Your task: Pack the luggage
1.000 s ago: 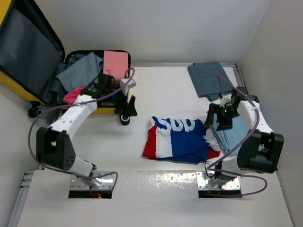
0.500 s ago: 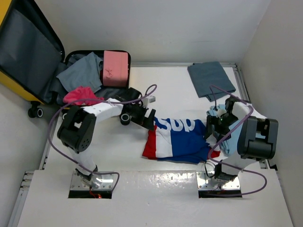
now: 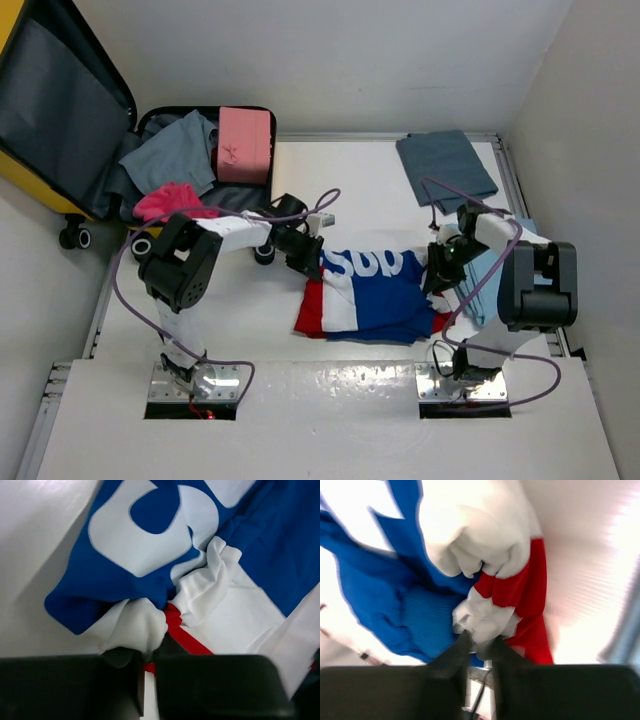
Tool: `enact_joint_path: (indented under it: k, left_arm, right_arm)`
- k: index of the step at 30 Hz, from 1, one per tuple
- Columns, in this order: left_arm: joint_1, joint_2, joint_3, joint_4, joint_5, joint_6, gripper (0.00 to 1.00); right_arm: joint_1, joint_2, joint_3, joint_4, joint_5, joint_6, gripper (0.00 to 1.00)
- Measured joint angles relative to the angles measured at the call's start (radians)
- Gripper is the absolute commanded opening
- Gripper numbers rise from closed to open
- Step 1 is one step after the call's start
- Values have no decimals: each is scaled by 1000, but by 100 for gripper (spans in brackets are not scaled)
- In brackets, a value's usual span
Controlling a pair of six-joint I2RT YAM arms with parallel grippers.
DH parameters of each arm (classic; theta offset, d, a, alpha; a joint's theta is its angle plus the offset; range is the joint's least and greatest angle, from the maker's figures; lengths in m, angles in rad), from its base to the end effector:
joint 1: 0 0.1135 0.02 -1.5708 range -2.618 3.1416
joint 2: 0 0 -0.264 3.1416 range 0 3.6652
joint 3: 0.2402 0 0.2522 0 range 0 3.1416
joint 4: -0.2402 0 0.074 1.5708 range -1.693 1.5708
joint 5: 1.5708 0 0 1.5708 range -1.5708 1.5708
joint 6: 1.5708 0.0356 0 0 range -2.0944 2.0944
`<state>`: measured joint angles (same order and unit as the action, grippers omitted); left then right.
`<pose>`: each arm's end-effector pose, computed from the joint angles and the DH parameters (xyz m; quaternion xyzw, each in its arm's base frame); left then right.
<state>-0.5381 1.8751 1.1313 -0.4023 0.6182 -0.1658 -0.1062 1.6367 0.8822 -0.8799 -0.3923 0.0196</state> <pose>0.3006 -0.2035 0.1498 0.2354 0.9033 -0.3484 0.0859 0.2502 -0.0130 0.1462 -0.0678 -0.9780 -0.1960 0.0227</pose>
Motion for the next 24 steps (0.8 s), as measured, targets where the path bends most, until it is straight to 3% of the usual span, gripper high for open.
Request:
enact_joint_path:
  k: [1, 3, 8, 12, 17, 24]
  left_arm:
    - [-5, 0, 0, 1, 3, 8, 0]
    - [-10, -3, 0, 1, 5, 24, 0]
    - [3, -58, 17, -39, 15, 63, 0]
    - [39, -194, 75, -76, 4, 94, 0]
    - [203, -389, 196, -100, -1, 111, 0]
    - [510, -399, 384, -203, -73, 204, 0]
  right_arm:
    - [11, 0, 3, 0, -16, -4, 6]
    - [37, 0, 19, -6, -45, -3, 0]
    - [110, 0, 113, -20, -134, -22, 0]
    - [175, -10, 203, -7, -251, -47, 0]
    - [270, -86, 248, 132, -350, -10, 0]
    - [421, -26, 389, 515, -397, 154, 0]
